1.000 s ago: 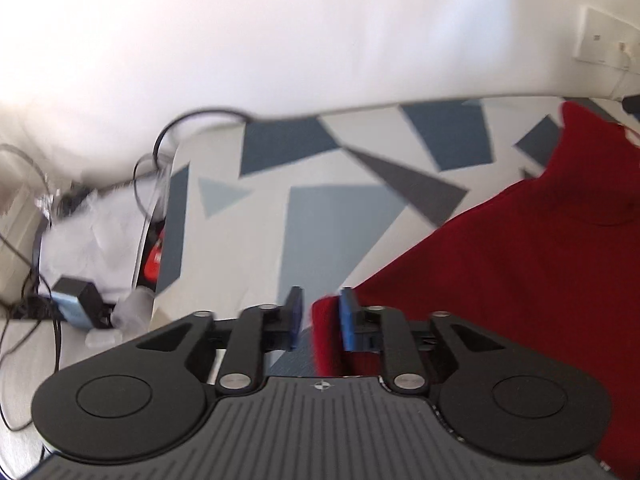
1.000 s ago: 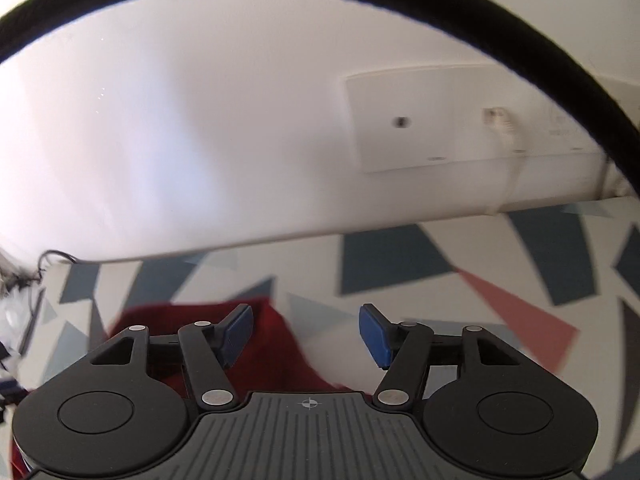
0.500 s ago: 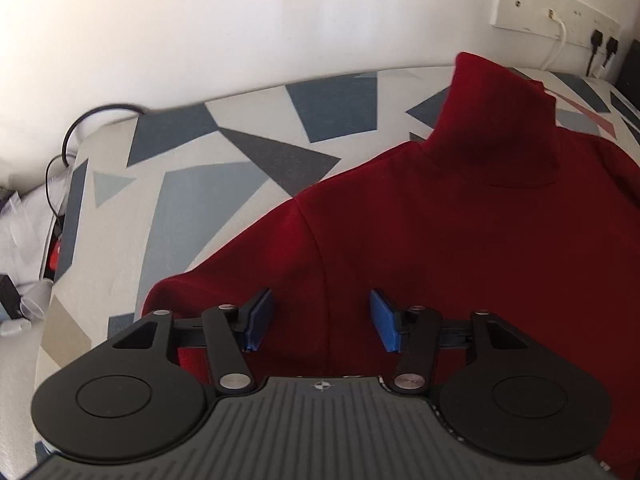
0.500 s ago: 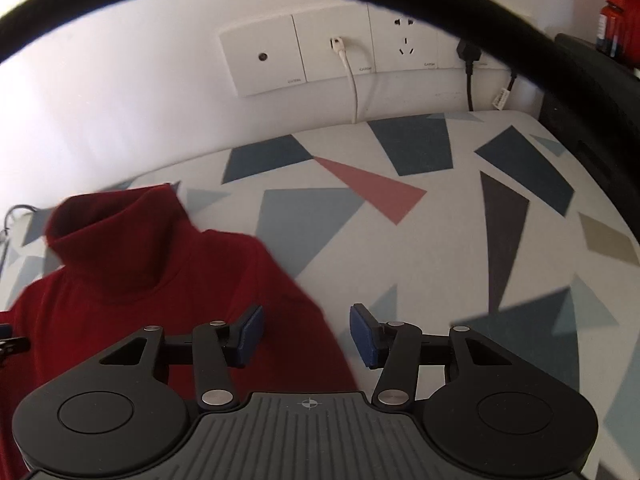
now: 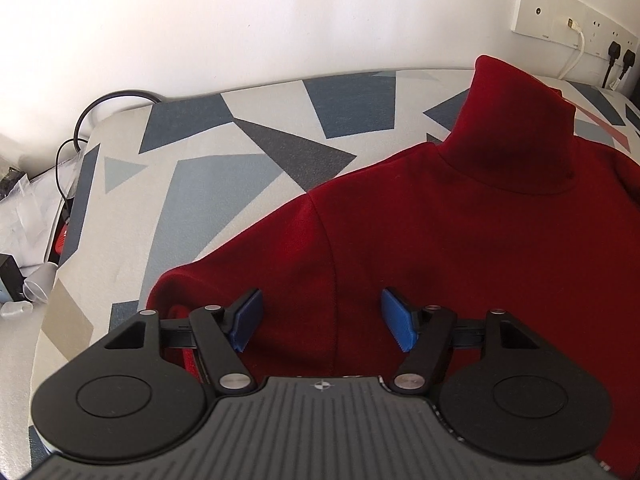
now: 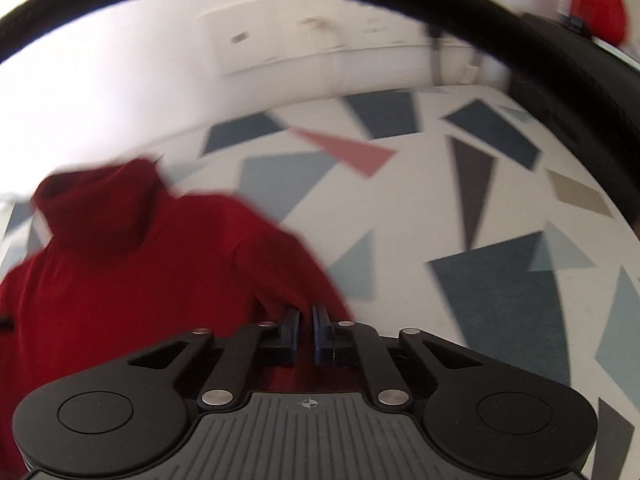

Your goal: Fold clothes

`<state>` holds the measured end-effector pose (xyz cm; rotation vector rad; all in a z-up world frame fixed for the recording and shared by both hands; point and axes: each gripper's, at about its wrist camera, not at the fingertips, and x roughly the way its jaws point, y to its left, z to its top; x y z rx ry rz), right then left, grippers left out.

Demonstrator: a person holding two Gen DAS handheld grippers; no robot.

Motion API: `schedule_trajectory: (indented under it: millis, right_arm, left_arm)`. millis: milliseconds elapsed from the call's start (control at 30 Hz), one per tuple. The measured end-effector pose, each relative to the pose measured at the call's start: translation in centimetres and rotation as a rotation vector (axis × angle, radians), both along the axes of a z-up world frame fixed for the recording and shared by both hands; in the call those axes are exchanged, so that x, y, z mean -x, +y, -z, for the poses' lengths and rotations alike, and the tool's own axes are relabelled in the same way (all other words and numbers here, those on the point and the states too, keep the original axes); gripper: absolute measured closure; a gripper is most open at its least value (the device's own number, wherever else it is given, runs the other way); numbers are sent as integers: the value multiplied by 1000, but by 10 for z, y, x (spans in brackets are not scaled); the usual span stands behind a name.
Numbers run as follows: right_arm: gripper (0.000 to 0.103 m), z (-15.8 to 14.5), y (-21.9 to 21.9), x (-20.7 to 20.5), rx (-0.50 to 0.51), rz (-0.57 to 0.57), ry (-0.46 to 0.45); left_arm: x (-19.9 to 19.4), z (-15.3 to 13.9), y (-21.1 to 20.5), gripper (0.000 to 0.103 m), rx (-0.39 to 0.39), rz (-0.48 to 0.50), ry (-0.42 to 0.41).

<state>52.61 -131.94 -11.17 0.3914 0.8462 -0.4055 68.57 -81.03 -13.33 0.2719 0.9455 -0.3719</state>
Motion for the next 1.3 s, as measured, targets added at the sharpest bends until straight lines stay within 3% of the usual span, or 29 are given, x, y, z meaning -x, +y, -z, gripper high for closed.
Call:
schedule_trajectory:
  millis: [133,300,367,467,500,567,633,800,933,1033,1167,1300]
  right_arm:
    - [101,4,-29,-6,-25,155,-37]
    - [100,-15,-55,-28,90,266,-106]
    - [96,-9,-63,-37,86,283,-65]
    - [71,-8,-66,-44,78,280,-38]
    - [64,-10,-64,-43,76,267,-56]
    - [63,-13,-58,-39,71,237,-94]
    - [64,-11,-45,-39,66,131,-117]
    - [64,6,4,-63,139,-160,-44]
    - [61,26,6,-78,223,-157,23]
    - [62,25,-1,-79,179,-93,-22]
    - [57,10,14,-81,110,-148,-89]
    - [53,14,49,-95,68,-349,-79]
  left_arm:
    - [-1,0,1,35,12,-9,9]
    - [0,0,0,35,9,-10,9]
    - [0,1,0,34,10,-15,8]
    - [0,1,0,34,12,-21,7]
    - [0,1,0,34,14,-23,7]
    - [0,1,0,33,16,-27,8]
    - [-1,1,1,32,20,-33,9]
    - [-2,1,1,29,23,-50,16]
    - [-7,-1,-2,28,8,-47,30]
    - [-17,-8,-7,37,12,-69,49]
    - [-24,-14,-26,37,61,-19,29]
    - [-29,-2,-51,37,6,52,20]
